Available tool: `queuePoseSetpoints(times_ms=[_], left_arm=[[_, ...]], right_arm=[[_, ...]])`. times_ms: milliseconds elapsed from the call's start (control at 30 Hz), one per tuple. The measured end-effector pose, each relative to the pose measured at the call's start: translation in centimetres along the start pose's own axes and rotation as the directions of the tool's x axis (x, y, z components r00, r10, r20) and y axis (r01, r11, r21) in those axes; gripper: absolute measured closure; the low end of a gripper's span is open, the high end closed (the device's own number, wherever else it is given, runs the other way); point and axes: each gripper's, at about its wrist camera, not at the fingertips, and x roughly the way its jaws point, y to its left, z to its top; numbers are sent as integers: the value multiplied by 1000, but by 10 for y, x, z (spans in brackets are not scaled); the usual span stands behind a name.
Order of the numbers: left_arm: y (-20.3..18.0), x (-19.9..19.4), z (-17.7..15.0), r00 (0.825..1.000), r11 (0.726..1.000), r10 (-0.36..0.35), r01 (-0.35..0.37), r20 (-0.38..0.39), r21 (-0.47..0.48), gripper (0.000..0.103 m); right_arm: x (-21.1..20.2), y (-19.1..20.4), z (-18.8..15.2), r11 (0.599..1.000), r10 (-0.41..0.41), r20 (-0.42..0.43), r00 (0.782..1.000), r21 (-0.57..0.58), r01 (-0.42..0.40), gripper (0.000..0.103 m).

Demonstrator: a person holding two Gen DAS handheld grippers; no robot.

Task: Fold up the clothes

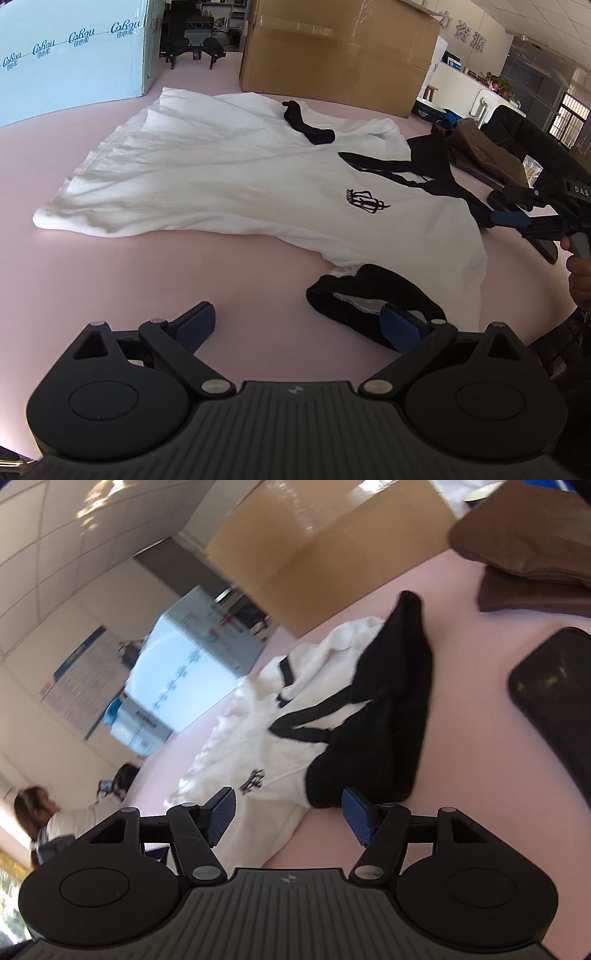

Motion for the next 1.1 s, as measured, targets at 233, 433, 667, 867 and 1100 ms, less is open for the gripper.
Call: queuePoseSetpoints(times_ms=[233,433,667,867,1100], left_arm=[[-11,-12,4,952,955,-289,278,-105,-106,7],[-28,-7,8,918,929,-366,352,-154,-110,7],[-21,7,19,912,914,-378,341,-157,-221,7],[-36,5,24,922,931,-352,327,-162,-163,7],[-39,15,26,938,950,-299,274,-176,-151,36]], right_arm=[[-14,31,5,900,-68,88,994,-424,99,35],[16,16,15,839,-106,-23,994,-539,77,49],[23,-8,20,881,-95,-94,991,-472,40,49],[28,-26,26,920,-16,-153,988,-389,-46,49],[29,-18,19,903,-13,-170,985,-426,-62,77]])
